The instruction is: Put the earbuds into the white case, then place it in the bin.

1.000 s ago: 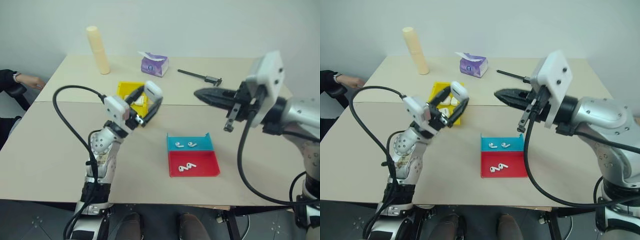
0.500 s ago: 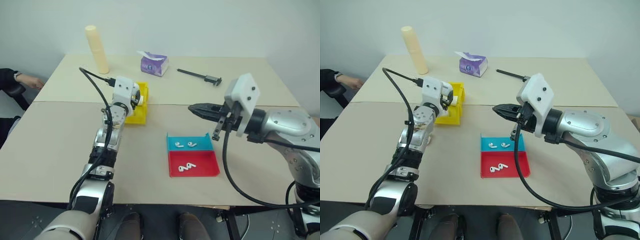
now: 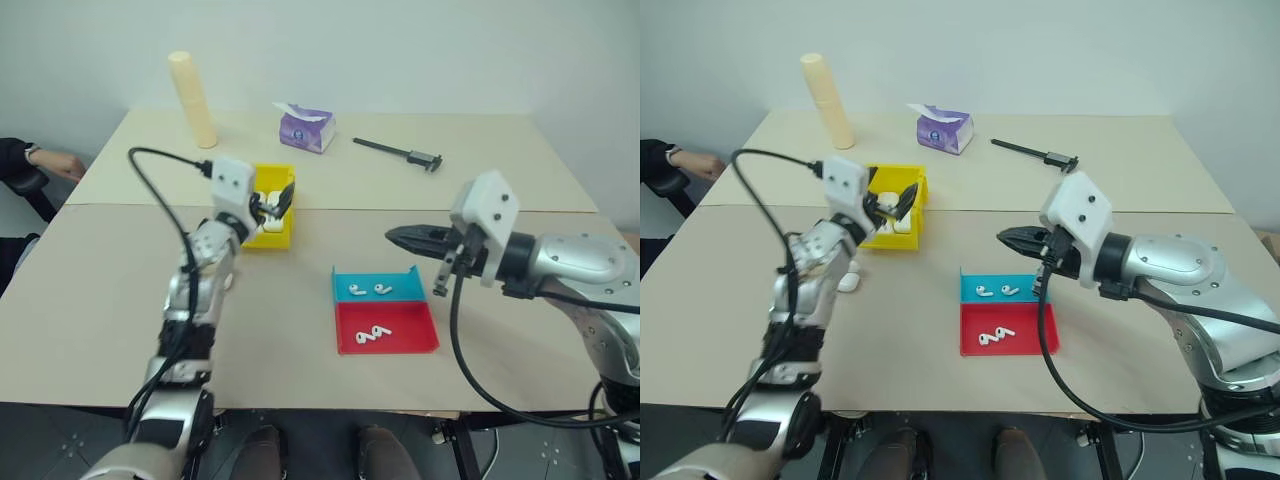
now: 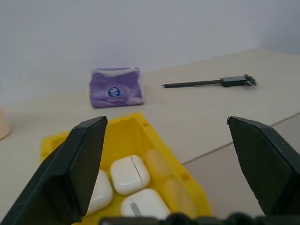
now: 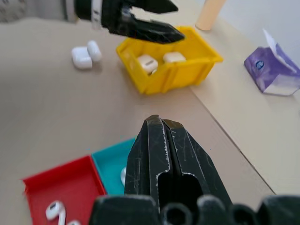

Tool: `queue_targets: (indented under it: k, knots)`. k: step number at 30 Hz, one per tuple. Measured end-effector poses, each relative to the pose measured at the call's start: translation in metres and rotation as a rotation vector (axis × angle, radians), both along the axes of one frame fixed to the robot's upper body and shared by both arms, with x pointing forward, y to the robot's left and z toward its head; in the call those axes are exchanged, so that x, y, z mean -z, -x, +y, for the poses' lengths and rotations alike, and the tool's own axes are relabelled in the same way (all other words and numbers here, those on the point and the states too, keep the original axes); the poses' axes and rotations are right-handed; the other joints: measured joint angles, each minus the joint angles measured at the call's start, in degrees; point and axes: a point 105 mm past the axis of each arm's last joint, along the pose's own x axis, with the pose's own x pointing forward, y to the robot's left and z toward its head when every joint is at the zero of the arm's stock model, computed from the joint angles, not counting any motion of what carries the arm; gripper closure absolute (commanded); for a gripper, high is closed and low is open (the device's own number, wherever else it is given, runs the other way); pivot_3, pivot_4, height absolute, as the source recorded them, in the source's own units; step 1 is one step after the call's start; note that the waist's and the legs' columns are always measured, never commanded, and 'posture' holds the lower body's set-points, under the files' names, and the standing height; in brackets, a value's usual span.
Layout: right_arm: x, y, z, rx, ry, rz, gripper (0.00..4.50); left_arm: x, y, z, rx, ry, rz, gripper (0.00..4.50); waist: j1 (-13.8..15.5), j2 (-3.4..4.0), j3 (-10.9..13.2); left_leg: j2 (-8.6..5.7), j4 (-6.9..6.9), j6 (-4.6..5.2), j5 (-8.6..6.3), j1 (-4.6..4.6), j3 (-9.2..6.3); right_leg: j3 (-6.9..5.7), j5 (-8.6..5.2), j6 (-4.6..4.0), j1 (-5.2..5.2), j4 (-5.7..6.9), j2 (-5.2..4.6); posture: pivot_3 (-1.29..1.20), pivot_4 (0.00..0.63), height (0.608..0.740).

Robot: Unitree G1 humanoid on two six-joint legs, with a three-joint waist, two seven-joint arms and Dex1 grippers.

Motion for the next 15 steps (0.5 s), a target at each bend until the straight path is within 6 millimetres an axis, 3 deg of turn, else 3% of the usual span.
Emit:
queue_targets:
  k: [9, 15]
  knots:
    - [0.034, 0.023, -0.065, -0.133, 0.252, 0.029, 4.50, 0.032, 0.099, 0.047, 0.253, -0.191, 0.225, 0.06, -0.5, -0.01, 0.0, 0.06, -0.07, 0.07, -0.05, 0.54, 0.03, 0.09, -0.02, -0.02, 0.35, -0.01, 0.01, 0.00, 0.150, 0.740]
    - [0.045, 0.024, -0.089, -0.129, 0.276, 0.089, 4.50, 0.038, 0.131, 0.065, 0.283, -0.259, 0.291, 0.06, -0.4, -0.01, 0.0, 0.07, -0.09, 0.06, -0.06, 0.70, 0.01, 0.06, -0.04, -0.08, 0.53, -0.03, 0.01, 0.00, 0.150, 0.740]
